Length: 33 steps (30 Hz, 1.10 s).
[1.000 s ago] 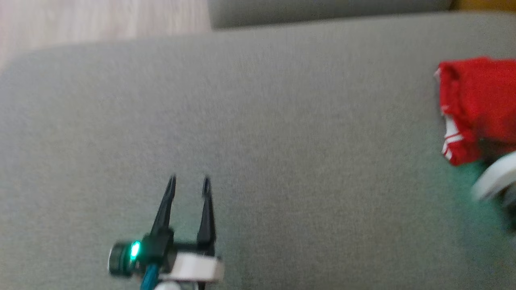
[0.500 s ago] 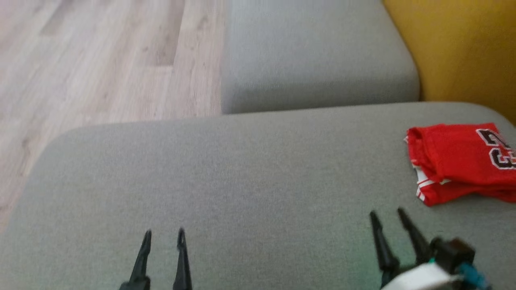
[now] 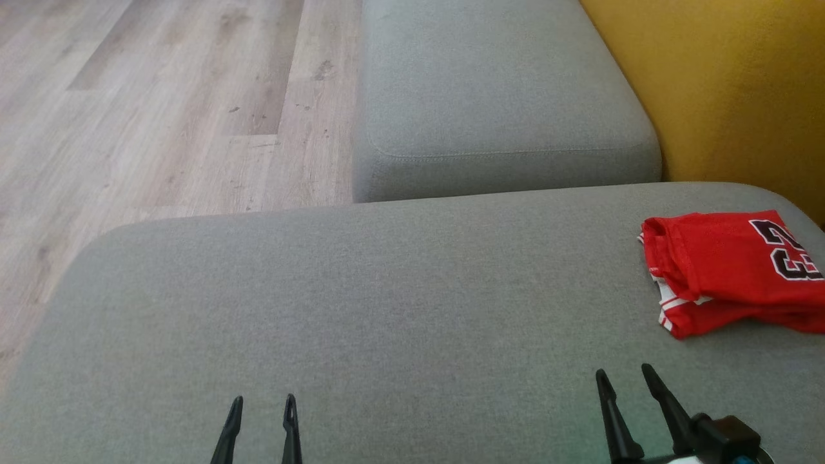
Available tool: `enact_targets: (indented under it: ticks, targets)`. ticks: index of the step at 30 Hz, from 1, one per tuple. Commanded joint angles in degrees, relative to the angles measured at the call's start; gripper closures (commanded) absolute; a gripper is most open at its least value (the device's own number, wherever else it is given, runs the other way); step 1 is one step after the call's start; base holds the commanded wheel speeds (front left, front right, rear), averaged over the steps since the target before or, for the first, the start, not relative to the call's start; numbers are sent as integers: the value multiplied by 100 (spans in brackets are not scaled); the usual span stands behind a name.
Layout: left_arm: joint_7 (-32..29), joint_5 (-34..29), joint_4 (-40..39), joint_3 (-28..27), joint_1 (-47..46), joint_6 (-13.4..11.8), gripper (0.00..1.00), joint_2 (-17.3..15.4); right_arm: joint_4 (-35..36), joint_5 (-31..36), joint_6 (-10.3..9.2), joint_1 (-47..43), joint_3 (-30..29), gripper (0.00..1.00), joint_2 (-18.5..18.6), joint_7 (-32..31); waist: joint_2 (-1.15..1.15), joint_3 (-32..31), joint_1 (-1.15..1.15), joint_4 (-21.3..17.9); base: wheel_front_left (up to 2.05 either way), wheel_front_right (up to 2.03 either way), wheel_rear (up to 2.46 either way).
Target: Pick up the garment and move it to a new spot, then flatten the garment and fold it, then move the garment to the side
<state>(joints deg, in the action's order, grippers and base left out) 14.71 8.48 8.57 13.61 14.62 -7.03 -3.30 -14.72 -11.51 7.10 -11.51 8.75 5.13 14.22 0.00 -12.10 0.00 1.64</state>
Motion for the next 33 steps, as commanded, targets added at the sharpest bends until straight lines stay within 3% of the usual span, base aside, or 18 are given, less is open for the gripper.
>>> enact_targets:
  ticks: [1, 5, 6, 10, 33]
  targets:
    - [29, -49, -151, -187, -276, 15, 0, 35, 184, 55, 39, 201, 81, 0, 8, 77, 0, -2, 0, 9, 0, 0, 0]
    - [29, -97, -107, -171, -283, 48, 0, 38, 174, 95, 39, 205, 18, 0, -19, 77, 0, -4, 0, 25, 0, 0, 0]
    - [0, -78, 56, 4, 1, 53, 100, 1, -1, 50, 0, 1, -71, 100, -66, 0, 0, -5, 0, 26, 0, 0, 0]
    - [-8, -34, 340, 11, 83, 57, 100, 6, -296, 5, -5, -67, -52, 100, -71, -22, 0, 0, 0, 28, 0, 0, 0]
    - [-320, 1526, 389, -269, -303, 303, 100, -48, -230, -1425, 3, 258, -314, 100, -98, -387, 0, 219, 0, -7, 0, 0, 0]
